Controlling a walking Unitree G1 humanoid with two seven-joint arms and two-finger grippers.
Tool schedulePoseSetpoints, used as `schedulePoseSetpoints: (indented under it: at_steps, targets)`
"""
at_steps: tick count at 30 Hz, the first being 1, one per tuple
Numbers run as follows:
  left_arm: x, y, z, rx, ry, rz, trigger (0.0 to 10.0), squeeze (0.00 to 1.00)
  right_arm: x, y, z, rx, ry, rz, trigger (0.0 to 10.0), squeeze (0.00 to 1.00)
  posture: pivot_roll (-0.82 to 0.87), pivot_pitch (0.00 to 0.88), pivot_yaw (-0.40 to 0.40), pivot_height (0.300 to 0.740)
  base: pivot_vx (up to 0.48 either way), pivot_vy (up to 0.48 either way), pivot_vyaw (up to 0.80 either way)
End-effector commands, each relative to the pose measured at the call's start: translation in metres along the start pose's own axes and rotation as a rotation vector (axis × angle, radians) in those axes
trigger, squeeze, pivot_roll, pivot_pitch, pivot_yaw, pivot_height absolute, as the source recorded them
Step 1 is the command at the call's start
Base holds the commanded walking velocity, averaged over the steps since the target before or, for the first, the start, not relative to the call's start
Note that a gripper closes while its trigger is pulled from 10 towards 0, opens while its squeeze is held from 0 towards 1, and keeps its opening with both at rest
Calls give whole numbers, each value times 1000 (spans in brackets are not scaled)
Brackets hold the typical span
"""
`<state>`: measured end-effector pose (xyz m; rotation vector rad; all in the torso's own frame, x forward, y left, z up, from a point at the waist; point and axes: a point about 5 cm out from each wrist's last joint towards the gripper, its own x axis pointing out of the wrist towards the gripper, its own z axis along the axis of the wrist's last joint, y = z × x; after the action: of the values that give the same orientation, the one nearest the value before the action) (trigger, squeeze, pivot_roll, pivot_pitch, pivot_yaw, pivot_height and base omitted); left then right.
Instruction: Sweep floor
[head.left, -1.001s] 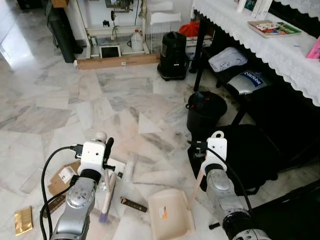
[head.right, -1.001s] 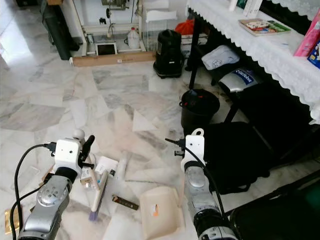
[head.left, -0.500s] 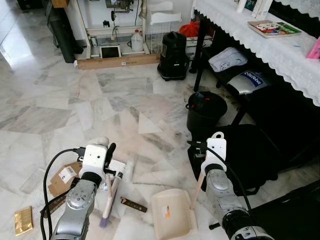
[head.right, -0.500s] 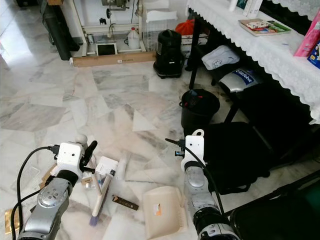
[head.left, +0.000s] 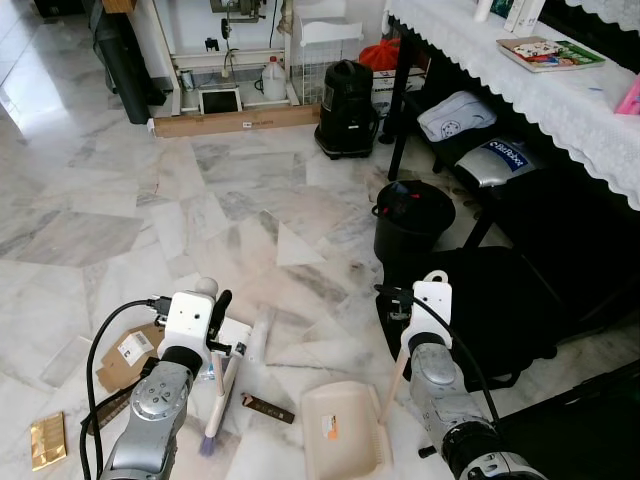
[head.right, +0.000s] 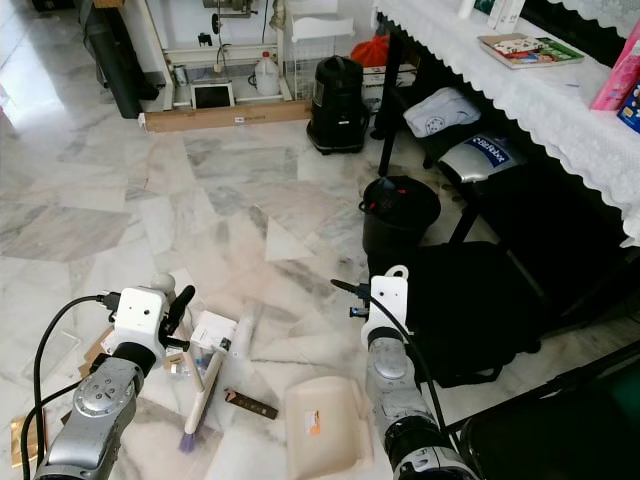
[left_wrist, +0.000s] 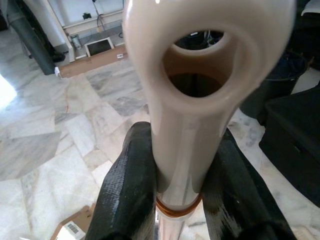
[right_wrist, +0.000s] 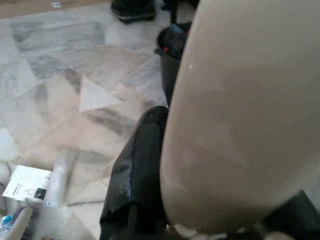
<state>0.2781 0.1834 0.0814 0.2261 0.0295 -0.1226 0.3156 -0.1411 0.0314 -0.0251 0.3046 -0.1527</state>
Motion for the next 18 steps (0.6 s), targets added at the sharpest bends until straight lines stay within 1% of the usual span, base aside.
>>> schedulePoseSetpoints:
  at_steps: [1, 12, 13, 15, 17, 18]
  targets:
    - [0, 3, -3, 1, 16, -2, 10000, 0, 2, 1, 1, 15, 11, -7, 10000, 0, 29, 111, -22, 740, 0, 0, 0]
    - [-1, 1, -7, -21, 36, -31, 10000, 0, 1, 0, -3, 6, 22, -11, 10000, 0, 28, 107, -22, 740, 0, 0, 0]
    - [-1, -1, -8, -48, 48, -55, 10000, 0, 1, -1, -3, 6, 23, -13, 10000, 0, 28, 107, -22, 740, 0, 0, 0]
    - [-1, -2, -9, -56, 51, -62, 10000, 0, 1, -1, -3, 6, 23, -13, 10000, 0, 28, 107, -22, 740, 0, 0, 0]
    - [-1, 1, -11, -103, 66, -74, 10000, 0, 1, -1, -3, 3, 23, -14, 10000, 0, 28, 107, -23, 740, 0, 0, 0]
    - [-1, 1, -11, -110, 69, -78, 10000, 0, 1, -1, -3, 3, 23, -13, 10000, 0, 30, 105, -25, 740, 0, 0, 0]
